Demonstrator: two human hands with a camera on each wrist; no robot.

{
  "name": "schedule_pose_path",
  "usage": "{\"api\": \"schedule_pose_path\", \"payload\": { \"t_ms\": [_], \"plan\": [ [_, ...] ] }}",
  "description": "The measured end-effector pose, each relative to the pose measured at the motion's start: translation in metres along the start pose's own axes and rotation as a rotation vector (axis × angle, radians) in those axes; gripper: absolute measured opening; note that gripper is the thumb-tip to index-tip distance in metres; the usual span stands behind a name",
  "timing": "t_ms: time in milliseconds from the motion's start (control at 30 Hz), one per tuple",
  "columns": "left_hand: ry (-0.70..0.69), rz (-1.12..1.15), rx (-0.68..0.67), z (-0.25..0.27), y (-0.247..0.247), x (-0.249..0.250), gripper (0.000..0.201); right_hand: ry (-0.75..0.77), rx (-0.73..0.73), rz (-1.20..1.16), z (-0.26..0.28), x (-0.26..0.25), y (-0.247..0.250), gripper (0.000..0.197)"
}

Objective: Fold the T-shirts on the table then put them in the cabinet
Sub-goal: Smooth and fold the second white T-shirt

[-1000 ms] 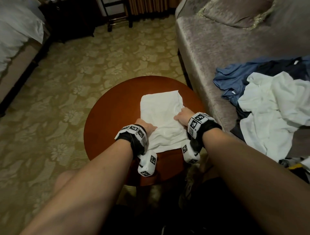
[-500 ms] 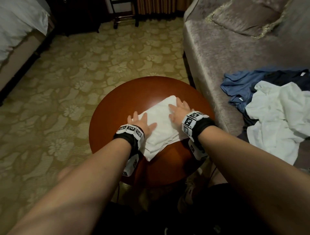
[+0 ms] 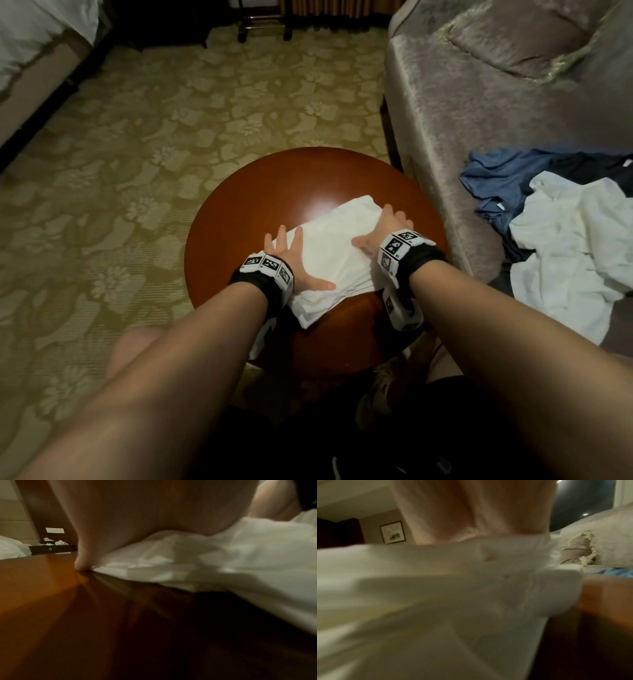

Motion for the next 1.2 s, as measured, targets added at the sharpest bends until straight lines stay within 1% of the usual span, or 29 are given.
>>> {"api": "schedule_pose_path", "payload": {
  "t_ms": [67,167,200,267,300,367,400,500,533,633,700,767,833,933,1033,1100,1133,1200],
  "plan": [
    [-0.038,0.013,0.015,0.000,-0.001,-0.003,0.141,-0.088,0.008,-0.131,0.005,0.006,0.005,0.089],
    [-0.092,0.027,0.041,0.003,-0.004,-0.008,0.140,-0.145,-0.048,-0.224,0.010,0.016,0.013,0.052],
    [-0.102,0.023,0.045,0.005,-0.005,-0.011,0.140,-0.152,-0.088,-0.223,0.012,0.017,0.015,0.051],
    [-0.109,0.023,0.042,0.007,-0.006,-0.015,0.139,-0.162,-0.145,-0.191,0.014,0.015,0.017,0.068],
    [-0.107,0.027,0.040,0.008,-0.006,-0.017,0.138,-0.157,-0.161,-0.197,0.014,0.013,0.016,0.073],
    [-0.096,0.039,0.039,0.010,-0.005,-0.018,0.134,-0.125,-0.164,-0.236,0.018,0.009,0.016,0.072],
    [-0.088,0.048,0.037,0.012,-0.004,-0.018,0.132,-0.094,-0.150,-0.244,0.021,0.007,0.016,0.066],
    [-0.058,0.102,0.035,0.016,-0.005,-0.019,0.121,0.073,-0.088,-0.315,0.028,-0.004,0.021,0.034],
    [-0.052,0.131,0.045,0.019,-0.007,-0.019,0.117,0.122,-0.058,-0.350,0.032,-0.008,0.024,0.030],
    [-0.029,0.210,0.118,0.030,-0.012,-0.018,0.098,0.264,0.040,-0.354,0.045,-0.021,0.038,0.034],
    [-0.005,0.280,0.143,0.038,-0.011,-0.019,0.090,0.373,0.095,-0.327,0.058,-0.032,0.048,0.032],
    [0.009,0.357,0.158,0.044,-0.003,-0.021,0.089,0.462,0.138,-0.333,0.071,-0.044,0.059,0.031],
    [0.014,0.492,0.187,0.052,0.010,-0.020,0.089,0.536,0.177,-0.347,0.086,-0.055,0.073,0.031],
    [0.056,0.705,0.233,0.069,0.032,-0.020,0.080,0.640,0.238,-0.356,0.108,-0.070,0.097,0.030],
    [0.044,0.872,0.259,0.087,0.053,-0.019,0.082,0.717,0.297,-0.352,0.129,-0.081,0.121,0.028],
    [0.019,0.987,0.263,0.096,0.061,-0.019,0.088,0.763,0.329,-0.369,0.144,-0.086,0.138,0.026],
    [0.010,1.054,0.255,0.102,0.065,-0.018,0.096,0.782,0.340,-0.392,0.153,-0.088,0.146,0.024],
    [-0.020,1.189,0.258,0.108,0.072,-0.015,0.119,0.811,0.346,-0.469,0.169,-0.089,0.164,0.019]
  ]
}}
Point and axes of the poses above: each hand's wrist, its own z-axis away from the middle knuckle, its own y-axis out of the back of the hand, x = y × z, the point moved 2 cm from there along -z, towards the middle knuckle, and after that the axes turned 3 degrees about y, right-handed, at the moved point
